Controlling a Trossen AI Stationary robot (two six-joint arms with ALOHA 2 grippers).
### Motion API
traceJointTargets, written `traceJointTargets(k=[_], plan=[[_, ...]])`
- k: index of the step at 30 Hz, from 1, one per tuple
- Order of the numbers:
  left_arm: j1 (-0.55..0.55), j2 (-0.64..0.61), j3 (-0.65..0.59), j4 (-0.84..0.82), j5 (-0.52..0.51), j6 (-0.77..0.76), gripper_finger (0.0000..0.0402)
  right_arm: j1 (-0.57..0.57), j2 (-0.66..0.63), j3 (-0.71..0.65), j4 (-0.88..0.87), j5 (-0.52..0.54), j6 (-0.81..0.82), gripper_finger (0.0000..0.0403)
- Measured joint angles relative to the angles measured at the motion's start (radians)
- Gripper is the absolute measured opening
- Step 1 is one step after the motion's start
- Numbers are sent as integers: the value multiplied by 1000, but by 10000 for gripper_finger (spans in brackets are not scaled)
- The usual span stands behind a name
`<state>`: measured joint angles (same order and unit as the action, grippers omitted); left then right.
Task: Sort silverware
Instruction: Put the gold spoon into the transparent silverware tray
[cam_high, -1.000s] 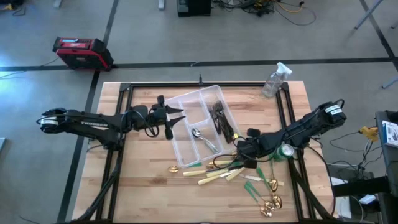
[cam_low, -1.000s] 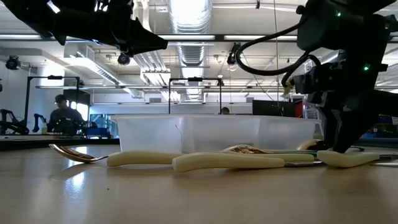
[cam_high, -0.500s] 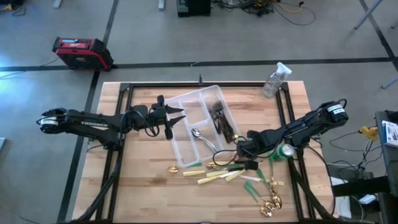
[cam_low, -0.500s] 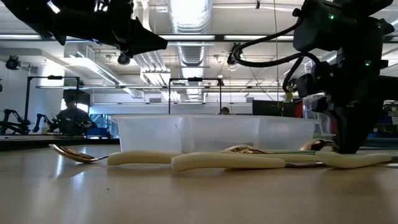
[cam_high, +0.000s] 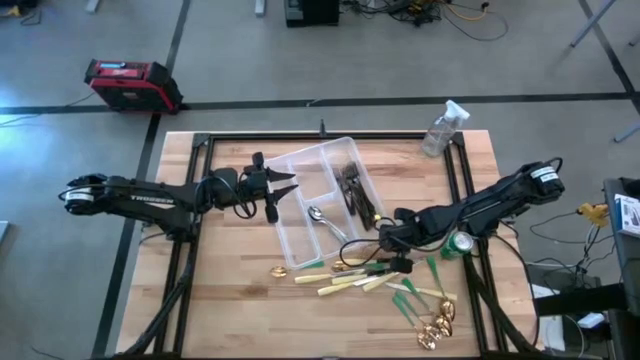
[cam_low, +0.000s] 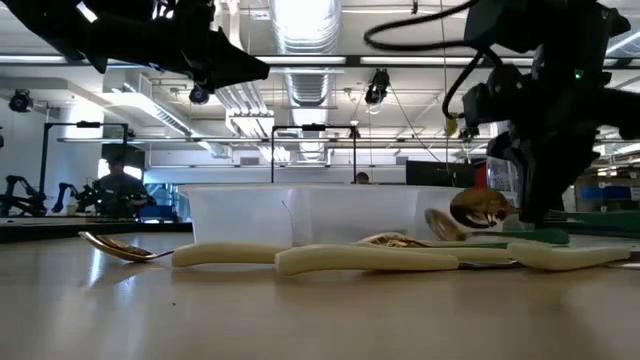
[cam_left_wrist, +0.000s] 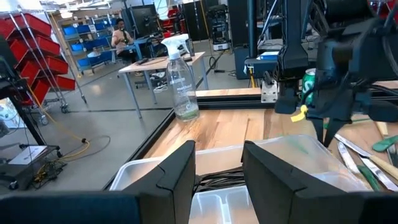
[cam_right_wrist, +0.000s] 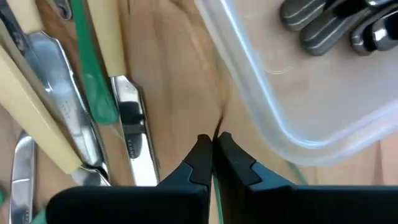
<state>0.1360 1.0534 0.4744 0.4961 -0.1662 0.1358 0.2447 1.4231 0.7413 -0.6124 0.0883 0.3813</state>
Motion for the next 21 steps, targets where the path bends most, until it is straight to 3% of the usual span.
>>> traceJointTargets(k=[7, 14, 21], plan=[[0, 0, 0, 1, 78, -18, 119, 2, -48, 35, -9, -22, -33, 1], [0, 0, 0, 6, 79, -13, 119, -4, -74, 132, -4, -25, -43, 1], [0, -6, 44, 13, 75, 38, 119, -101, -50, 273, 13, -81, -37, 0]])
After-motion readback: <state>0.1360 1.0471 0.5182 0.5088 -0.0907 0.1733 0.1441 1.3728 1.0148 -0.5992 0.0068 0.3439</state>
